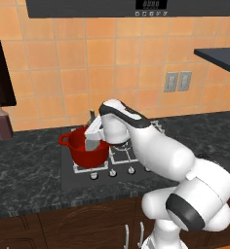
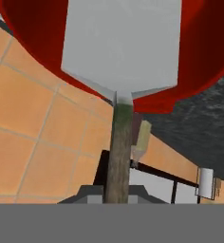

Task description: Put the bell pepper and bell pepper in the pot. Retrieve the spatula and lightly stir the vegetables in the pot.

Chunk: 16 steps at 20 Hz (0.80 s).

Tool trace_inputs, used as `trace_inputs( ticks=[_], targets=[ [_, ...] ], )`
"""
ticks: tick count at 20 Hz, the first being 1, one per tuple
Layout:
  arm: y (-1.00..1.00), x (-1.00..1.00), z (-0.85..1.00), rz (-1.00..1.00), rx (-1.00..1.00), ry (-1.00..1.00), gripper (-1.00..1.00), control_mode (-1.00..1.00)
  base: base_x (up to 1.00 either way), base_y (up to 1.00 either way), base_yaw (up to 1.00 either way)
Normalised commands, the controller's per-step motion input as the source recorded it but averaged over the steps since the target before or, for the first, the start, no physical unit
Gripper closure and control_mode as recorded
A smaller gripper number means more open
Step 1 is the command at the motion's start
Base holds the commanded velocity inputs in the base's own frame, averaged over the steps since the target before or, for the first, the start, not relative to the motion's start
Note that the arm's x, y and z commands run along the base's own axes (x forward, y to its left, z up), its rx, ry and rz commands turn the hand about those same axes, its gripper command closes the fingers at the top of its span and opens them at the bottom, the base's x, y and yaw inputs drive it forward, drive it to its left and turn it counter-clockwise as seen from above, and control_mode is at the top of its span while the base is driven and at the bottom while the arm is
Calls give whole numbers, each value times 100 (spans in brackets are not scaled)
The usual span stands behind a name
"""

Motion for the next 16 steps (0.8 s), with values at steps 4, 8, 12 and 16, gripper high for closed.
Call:
trace_inputs(
  ticks=[4,8,12,16],
  targets=[
    [6,0,59,-2,-6,-8,100,-100,0,0,0],
    [31,9,-6,0,2,-1,100,-100,0,0,0],
    [15,2,-34,0,10,0,100,-100,0,0,0],
    [0,0,-74,0,9,0,100,-100,0,0,0]
  ],
)
